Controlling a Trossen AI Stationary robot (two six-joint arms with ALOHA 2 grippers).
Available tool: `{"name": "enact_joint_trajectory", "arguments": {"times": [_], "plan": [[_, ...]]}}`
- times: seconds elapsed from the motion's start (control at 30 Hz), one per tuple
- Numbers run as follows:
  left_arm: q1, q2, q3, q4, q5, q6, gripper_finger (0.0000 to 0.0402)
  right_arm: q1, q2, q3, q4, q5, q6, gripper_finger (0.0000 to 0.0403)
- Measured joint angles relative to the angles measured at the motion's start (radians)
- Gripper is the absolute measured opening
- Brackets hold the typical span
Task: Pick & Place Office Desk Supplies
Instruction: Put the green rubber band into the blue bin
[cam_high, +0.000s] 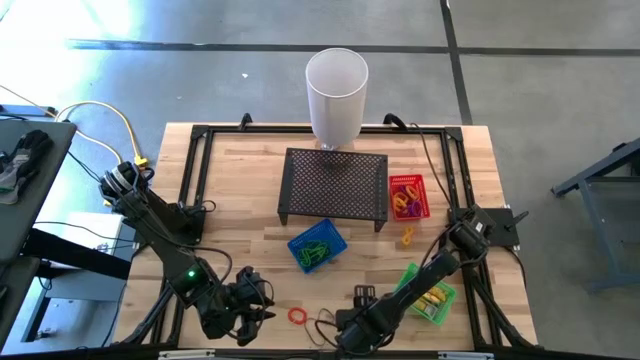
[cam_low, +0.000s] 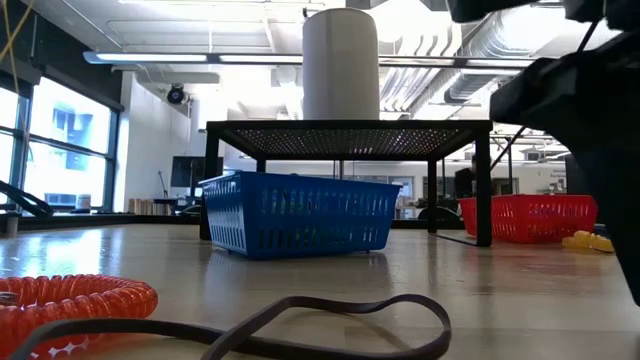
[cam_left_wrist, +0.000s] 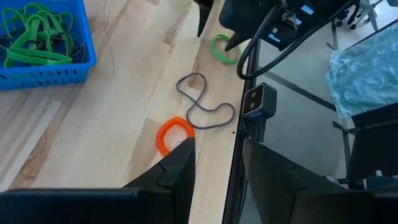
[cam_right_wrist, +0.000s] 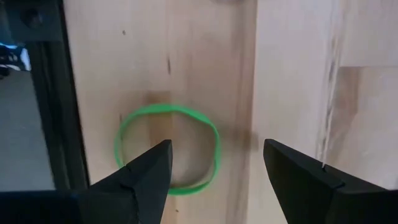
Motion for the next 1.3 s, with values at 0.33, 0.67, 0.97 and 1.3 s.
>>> {"name": "enact_joint_trajectory", "arguments": {"times": [0.33,0.67,0.97,1.3], "plan": [[0.0,0.0,0.0,0.0,-0.026,-0.028,0.013,-0.003,-0.005,-0.042,0.041,0.002,-0.017,0.0214],[0.0,0.0,0.0,0.001,-0.065,-0.062,0.013,0.001,-0.005,-0.044,0.039,0.016,-0.15,0.0036],[0.0,0.0,0.0,0.0,-0.128,-0.105,0.013,0.01,-0.016,-0.047,-0.09,0.042,-0.221,0.0003],[-0.013,0.0,0.0,0.0,-0.029,-0.108,0.013,-0.043,-0.165,-0.046,-0.232,0.166,-0.272,0.0002]]}}
